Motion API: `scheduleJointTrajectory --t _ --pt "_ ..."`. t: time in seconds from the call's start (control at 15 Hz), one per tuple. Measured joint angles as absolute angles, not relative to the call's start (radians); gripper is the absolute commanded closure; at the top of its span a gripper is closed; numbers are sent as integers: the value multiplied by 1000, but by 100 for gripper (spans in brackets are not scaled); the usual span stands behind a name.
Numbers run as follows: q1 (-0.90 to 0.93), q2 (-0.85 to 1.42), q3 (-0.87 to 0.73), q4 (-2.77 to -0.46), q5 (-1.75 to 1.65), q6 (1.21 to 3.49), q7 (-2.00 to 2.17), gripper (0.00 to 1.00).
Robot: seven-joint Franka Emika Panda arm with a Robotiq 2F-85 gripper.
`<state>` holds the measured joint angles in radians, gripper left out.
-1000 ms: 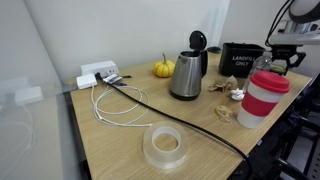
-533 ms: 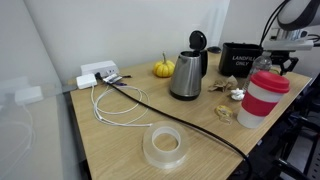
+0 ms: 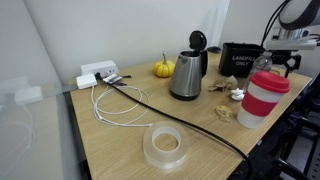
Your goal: Move the can to the right of the bottle of water
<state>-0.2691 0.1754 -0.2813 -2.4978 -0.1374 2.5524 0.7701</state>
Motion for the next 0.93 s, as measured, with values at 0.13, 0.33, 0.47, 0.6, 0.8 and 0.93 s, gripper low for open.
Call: scheduleJointTrajectory --t 0.13,0.33,0.47,0.6,0.8,0.93 --pt "-264 141 -285 -2515 -138 2552 767 0" --pt "-258 46 -287 -2554 -156 2552 771 0" --pt "-258 -28 -287 -2574 -219 2552 799 0" --pt "-259 -104 -284 -2590 -290 2552 837 0" --pt "-271 -209 -255 -2625 -349 2552 870 0" --pt "-277 -269 -222 -2658 -352 2552 878 0"
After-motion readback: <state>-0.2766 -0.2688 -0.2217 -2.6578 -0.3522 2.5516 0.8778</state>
